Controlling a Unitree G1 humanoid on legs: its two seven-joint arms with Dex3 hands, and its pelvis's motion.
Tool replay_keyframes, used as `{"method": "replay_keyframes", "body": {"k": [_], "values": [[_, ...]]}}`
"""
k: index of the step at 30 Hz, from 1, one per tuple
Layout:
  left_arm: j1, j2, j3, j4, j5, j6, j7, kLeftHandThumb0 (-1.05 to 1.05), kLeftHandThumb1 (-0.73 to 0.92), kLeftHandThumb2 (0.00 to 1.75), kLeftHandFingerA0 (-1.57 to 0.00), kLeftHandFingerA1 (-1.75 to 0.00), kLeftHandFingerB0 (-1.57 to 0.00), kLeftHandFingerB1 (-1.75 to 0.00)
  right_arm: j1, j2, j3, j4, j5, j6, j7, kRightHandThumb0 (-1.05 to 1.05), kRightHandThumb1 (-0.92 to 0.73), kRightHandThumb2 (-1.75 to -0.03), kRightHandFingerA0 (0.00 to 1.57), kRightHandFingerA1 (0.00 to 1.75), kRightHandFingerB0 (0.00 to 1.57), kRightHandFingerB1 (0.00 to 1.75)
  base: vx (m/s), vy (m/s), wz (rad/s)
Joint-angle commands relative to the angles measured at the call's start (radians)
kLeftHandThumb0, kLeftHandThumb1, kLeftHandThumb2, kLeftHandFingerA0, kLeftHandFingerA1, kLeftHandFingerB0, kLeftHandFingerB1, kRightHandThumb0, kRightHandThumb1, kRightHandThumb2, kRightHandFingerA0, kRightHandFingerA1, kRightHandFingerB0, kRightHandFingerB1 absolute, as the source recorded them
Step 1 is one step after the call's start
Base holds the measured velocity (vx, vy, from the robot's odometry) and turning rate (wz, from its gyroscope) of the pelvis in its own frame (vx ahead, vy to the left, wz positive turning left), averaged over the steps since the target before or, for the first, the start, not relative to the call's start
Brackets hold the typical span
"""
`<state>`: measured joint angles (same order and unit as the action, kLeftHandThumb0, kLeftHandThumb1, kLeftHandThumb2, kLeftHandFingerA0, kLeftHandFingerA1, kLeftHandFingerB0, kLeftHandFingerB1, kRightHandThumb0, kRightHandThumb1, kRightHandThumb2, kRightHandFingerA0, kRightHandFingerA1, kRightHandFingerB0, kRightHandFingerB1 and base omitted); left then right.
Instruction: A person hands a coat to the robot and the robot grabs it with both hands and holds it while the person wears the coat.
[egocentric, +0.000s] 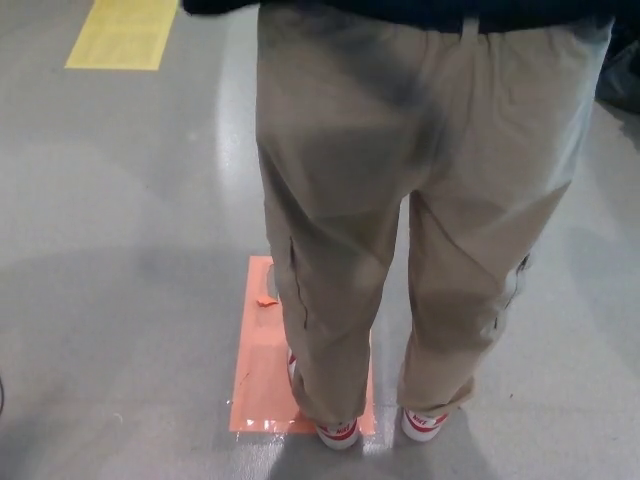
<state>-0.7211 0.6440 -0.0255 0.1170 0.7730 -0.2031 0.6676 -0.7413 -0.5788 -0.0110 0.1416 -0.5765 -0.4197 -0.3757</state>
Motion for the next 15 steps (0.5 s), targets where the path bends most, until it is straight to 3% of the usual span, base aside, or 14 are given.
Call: {"method": "replay_keyframes", "body": {"k": [1,3,4,5,6,10,11,12,14,15], "values": [[0.542,-0.139,0.032,-0.209,0.062,-0.054,0.231,-0.77,0.76,1.05,-0.03,-0.28,-0.12,-0.31,0.492,0.159,0.015,-0.271,-0.077,-0.043,-0.136,-0.97,-0.79,-1.08,0.00,0.02,0.00,0.00,0.00,0.000,0.00],[0.576,-0.156,0.023,-0.173,0.064,-0.077,0.277,-0.70,0.71,1.04,-0.01,-0.37,-0.08,-0.38,0.532,0.183,0.030,-0.249,-0.072,-0.063,-0.149,-0.94,-0.76,-1.05,0.00,0.03,0.00,0.01,0.00,0.000,0.00],[0.589,-0.160,0.019,-0.163,0.063,-0.085,0.282,-0.70,0.89,0.67,-0.12,-0.27,-0.14,-0.25,0.544,0.191,0.036,-0.234,-0.075,-0.077,-0.159,-0.90,-0.73,-1.03,0.00,0.06,0.00,0.04,0.00,0.000,0.00],[0.628,-0.177,-0.001,-0.137,0.061,-0.094,0.293,-0.34,0.55,1.11,0.00,-0.48,0.00,-0.47,0.583,0.204,0.058,-0.189,-0.084,-0.103,-0.187,-0.79,-0.68,-1.04,0.00,0.16,0.00,0.15,0.00,0.000,0.00],[0.669,-0.194,-0.025,-0.111,0.064,-0.098,0.302,-0.86,0.79,1.04,-0.06,-0.38,-0.05,-0.37,0.629,0.218,0.079,-0.142,-0.098,-0.119,-0.214,-0.76,-0.66,-1.03,0.00,0.19,0.00,0.17,0.00,0.000,0.00],[0.721,-0.205,-0.066,-0.030,0.083,-0.120,0.316,-0.74,0.74,1.04,-0.03,-0.37,-0.04,-0.38,0.683,0.239,0.118,-0.039,-0.124,-0.146,-0.255,-0.74,-0.67,-1.02,0.00,0.22,0.00,0.19,0.00,0.000,0.00],[0.732,-0.201,-0.084,0.017,0.087,-0.124,0.310,-0.71,0.90,0.67,-0.12,-0.27,-0.12,-0.27,0.697,0.246,0.135,0.005,-0.139,-0.135,-0.269,-0.71,-0.64,-1.00,0.00,0.28,0.03,0.24,0.00,0.000,0.00],[0.728,-0.196,-0.104,0.071,0.104,-0.116,0.315,-0.72,0.72,1.05,-0.04,-0.40,-0.05,-0.37,0.704,0.255,0.148,0.052,-0.148,-0.132,-0.287,-0.73,-0.63,-0.98,0.00,0.25,0.05,0.23,0.00,0.000,0.00],[0.723,-0.197,-0.119,0.125,0.106,-0.130,0.331,-0.76,0.72,1.03,-0.07,-0.41,-0.06,-0.38,0.706,0.266,0.158,0.095,-0.157,-0.137,-0.311,-0.74,-0.63,-0.96,0.00,0.24,0.08,0.24,0.00,0.000,0.00],[0.714,-0.197,-0.130,0.159,0.106,-0.134,0.332,-0.74,0.80,0.72,-0.11,-0.27,-0.11,-0.26,0.693,0.272,0.169,0.138,-0.166,-0.141,-0.333,-0.73,-0.61,-0.94,0.00,0.27,0.11,0.26,0.00,0.000,0.00]]}}
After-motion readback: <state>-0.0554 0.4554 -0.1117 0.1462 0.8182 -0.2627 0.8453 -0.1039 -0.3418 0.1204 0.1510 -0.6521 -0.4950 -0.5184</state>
